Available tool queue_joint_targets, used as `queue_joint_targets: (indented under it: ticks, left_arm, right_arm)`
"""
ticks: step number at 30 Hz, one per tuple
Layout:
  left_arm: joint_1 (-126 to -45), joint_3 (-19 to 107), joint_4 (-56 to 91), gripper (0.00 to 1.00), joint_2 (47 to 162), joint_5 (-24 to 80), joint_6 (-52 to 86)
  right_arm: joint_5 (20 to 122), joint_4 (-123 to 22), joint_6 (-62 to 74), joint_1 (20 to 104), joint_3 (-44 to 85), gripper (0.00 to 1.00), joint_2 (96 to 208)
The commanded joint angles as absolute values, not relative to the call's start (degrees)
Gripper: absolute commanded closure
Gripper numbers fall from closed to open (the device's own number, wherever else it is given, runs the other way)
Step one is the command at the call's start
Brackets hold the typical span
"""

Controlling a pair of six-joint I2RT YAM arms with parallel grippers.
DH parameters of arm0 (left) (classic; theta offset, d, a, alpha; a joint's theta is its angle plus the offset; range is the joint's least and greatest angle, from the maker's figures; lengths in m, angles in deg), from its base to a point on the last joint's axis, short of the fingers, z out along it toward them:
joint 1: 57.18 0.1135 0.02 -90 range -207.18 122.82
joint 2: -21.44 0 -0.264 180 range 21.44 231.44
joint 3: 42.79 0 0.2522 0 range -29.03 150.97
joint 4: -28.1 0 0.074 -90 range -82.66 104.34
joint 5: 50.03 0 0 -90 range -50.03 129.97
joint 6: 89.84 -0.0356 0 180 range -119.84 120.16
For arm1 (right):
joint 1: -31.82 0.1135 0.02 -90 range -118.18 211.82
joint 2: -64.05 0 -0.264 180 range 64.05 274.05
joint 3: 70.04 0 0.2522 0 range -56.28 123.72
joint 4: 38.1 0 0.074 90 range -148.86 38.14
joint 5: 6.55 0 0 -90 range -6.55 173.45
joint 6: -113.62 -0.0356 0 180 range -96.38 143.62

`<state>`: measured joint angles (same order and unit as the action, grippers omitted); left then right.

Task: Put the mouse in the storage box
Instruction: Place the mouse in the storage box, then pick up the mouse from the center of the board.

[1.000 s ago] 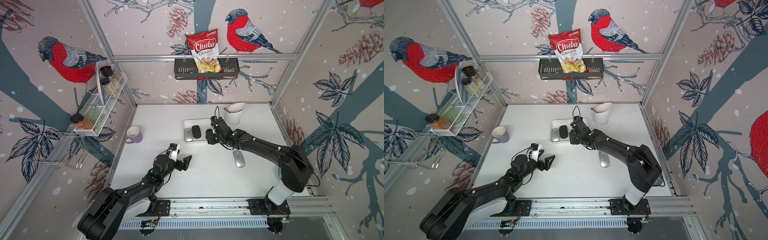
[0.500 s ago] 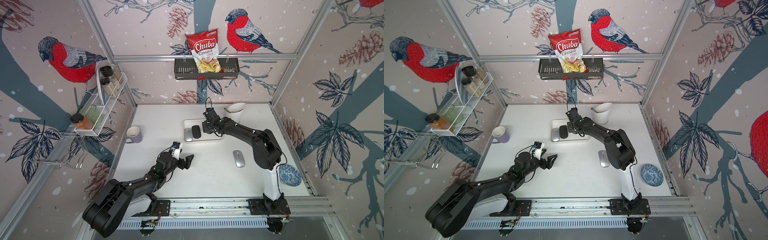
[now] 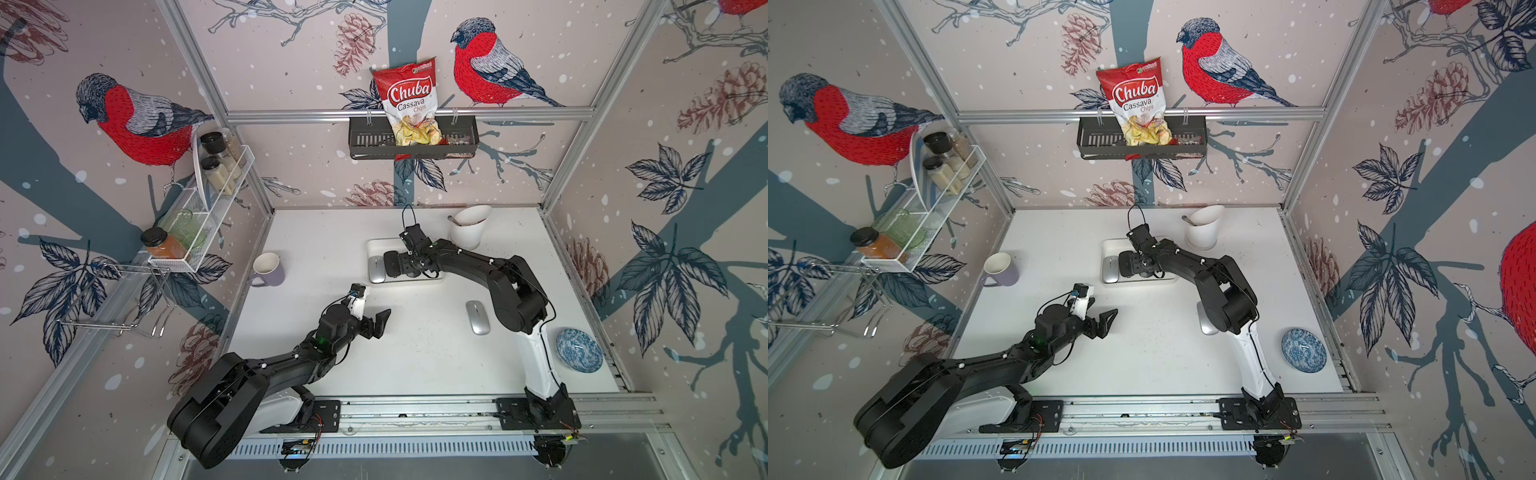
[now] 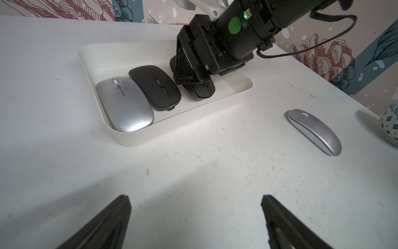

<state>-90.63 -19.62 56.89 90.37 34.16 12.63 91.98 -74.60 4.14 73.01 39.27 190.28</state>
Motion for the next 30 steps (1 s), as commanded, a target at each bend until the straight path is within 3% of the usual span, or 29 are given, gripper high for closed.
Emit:
queue_joint_targets:
  ticks: [1, 18, 24, 30]
  left_arm:
    - [-91.06, -18.82, 56.65, 0.03, 91.12, 35.33, 11.5]
    - [-91.94, -18.43, 55.48, 0.02, 90.72, 36.87, 11.02]
    - [-91.89, -22.44, 58.38, 0.02, 84.5, 37.4, 10.9]
    - [-91.89, -25.09, 59.7, 0.03, 79.18, 34.27, 8.33]
  right_arm:
    - [91.98, -74.08, 2.91, 72.72, 39.46, 0.31, 190.92]
    - [91.34, -73.91, 2.44, 72.87, 38.53, 0.2, 187.55]
    - [94.14, -71.55, 4.12, 72.83, 32.41, 0.16, 178.1]
    - [99.13, -66.13, 4.85, 72.75, 17.21, 0.05, 162.31]
